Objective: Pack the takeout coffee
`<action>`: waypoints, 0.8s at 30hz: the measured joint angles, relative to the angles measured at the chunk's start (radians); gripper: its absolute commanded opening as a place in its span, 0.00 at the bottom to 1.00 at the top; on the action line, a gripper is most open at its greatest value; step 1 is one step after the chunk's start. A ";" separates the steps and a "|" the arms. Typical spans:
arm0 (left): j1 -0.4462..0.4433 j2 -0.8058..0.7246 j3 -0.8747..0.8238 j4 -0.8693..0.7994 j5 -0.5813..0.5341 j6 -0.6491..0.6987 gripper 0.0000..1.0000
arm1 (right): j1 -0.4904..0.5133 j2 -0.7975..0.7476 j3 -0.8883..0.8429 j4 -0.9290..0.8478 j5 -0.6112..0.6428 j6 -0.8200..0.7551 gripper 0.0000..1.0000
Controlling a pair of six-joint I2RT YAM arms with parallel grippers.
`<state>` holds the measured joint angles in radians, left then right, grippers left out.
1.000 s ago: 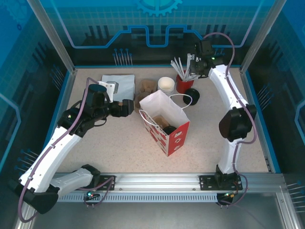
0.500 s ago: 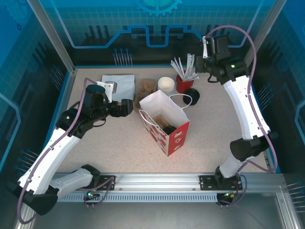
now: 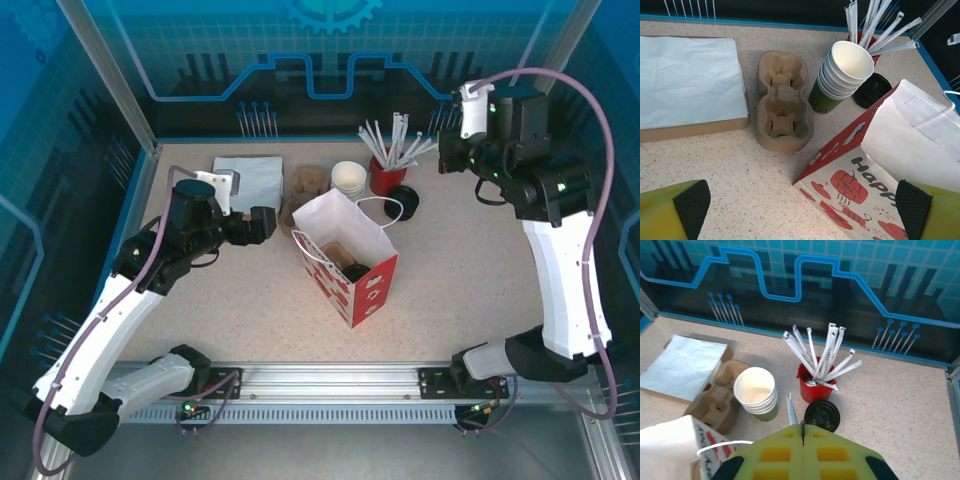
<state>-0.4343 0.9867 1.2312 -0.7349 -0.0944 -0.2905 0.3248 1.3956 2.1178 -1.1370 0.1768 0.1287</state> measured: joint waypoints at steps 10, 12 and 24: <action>0.000 -0.008 0.000 0.003 -0.015 0.000 0.99 | 0.022 -0.137 -0.012 -0.069 -0.209 -0.071 0.02; 0.000 -0.008 0.000 0.008 -0.015 0.000 0.99 | 0.032 -0.161 -0.031 -0.076 -0.244 -0.084 0.02; 0.000 -0.008 0.000 0.008 -0.015 0.000 0.99 | 0.131 -0.202 -0.202 -0.066 -0.372 -0.100 0.02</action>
<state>-0.4343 0.9787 1.2308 -0.7269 -0.1093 -0.2905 0.4561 1.1938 1.9160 -1.2030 -0.1951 0.0292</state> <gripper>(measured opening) 0.986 0.061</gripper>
